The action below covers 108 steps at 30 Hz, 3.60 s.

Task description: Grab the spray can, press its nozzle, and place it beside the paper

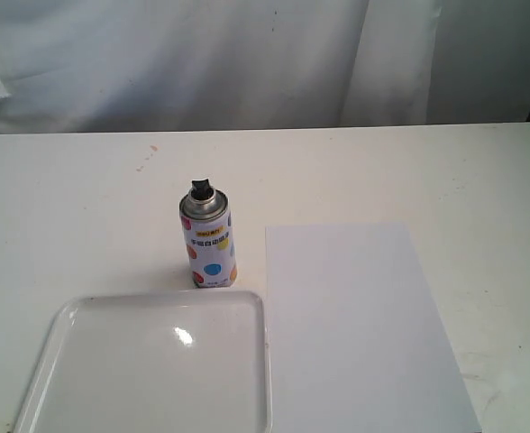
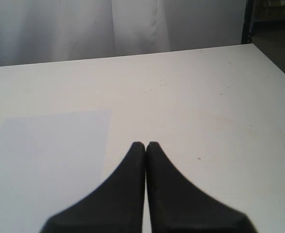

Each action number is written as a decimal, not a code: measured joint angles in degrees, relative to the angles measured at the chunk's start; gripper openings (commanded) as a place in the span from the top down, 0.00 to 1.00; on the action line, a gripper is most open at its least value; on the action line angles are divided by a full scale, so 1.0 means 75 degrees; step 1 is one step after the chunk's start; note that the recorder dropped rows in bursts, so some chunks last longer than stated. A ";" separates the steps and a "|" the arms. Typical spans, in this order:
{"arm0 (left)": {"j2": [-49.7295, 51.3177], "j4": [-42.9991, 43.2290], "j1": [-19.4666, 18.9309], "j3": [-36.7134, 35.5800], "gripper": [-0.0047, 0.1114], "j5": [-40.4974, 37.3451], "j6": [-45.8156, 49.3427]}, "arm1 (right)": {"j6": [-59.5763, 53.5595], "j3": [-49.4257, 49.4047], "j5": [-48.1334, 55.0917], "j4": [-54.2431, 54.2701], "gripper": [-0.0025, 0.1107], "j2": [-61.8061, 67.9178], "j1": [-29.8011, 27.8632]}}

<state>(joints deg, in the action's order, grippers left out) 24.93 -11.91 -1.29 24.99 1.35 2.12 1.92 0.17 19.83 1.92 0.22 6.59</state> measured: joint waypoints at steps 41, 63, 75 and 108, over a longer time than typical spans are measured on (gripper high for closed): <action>0.5468 0.2651 0.0000 -0.0546 0.96 0.3822 -0.2243 | 0.0000 0.0000 0.0000 0.0000 0.98 0.0000 0.0000; 0.5537 0.5232 0.0000 -0.0828 0.95 0.3446 -0.3654 | 0.0000 0.0000 0.0000 0.0000 0.98 0.0000 0.0000; 0.7964 0.7416 0.0000 -0.0828 0.94 0.5267 -0.4368 | 0.0000 0.0000 0.0000 0.0000 0.98 0.0000 0.0000; 1.0185 0.7739 0.0000 -0.0552 0.06 0.7224 -0.4829 | 0.0000 0.0000 0.0000 0.0000 0.98 0.0000 0.0000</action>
<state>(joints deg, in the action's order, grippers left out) 101.32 46.13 -1.29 20.85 55.53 -34.10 1.92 0.17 19.83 1.92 0.22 6.59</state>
